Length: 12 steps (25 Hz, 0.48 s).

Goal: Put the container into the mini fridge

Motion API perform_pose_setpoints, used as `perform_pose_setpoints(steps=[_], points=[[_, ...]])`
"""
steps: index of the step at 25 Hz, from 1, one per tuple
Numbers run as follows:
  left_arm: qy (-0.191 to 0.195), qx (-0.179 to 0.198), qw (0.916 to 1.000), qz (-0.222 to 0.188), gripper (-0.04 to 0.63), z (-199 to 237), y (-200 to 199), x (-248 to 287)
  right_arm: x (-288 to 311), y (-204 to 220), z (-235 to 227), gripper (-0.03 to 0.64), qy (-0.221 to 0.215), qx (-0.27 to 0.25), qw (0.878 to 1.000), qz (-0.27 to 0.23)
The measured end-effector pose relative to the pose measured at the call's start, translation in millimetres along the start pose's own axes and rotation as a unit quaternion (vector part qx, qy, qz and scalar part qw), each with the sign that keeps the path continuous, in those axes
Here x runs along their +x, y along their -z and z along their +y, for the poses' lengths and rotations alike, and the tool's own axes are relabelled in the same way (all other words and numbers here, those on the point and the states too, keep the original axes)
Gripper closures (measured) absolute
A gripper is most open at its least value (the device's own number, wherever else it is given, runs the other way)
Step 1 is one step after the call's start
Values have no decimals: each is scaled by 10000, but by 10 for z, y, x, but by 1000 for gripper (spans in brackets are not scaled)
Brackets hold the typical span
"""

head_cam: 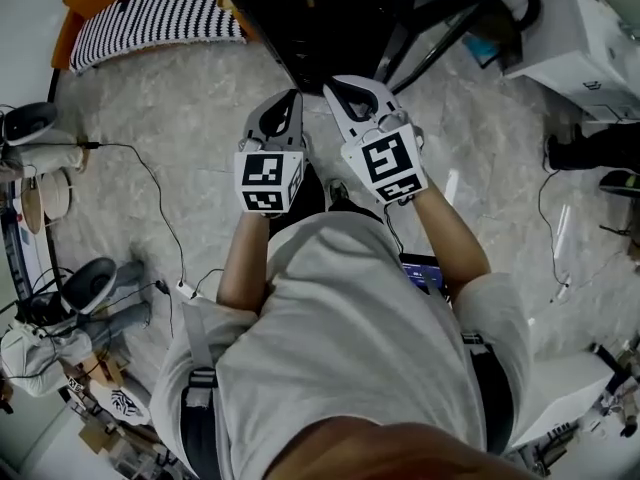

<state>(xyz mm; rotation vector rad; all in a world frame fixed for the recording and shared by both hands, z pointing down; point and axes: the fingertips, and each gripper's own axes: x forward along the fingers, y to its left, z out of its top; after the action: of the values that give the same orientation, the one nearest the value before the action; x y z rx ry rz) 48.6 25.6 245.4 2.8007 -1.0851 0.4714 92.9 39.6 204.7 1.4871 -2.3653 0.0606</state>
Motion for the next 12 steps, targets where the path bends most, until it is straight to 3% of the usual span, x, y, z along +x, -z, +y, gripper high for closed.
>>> perform_pose_setpoints(steps=[4, 8, 12], points=[[197, -40, 9997, -107, 583, 118, -158, 375, 195, -145, -348, 577, 107, -47, 9999, -13], [232, -24, 9993, -286, 583, 435, -366, 448, 474, -418, -441, 577, -6, 302, 9994, -179], [291, 35, 9987, -424, 583, 746, -559, 479, 787, -723, -507, 577, 179, -244, 9995, -72]])
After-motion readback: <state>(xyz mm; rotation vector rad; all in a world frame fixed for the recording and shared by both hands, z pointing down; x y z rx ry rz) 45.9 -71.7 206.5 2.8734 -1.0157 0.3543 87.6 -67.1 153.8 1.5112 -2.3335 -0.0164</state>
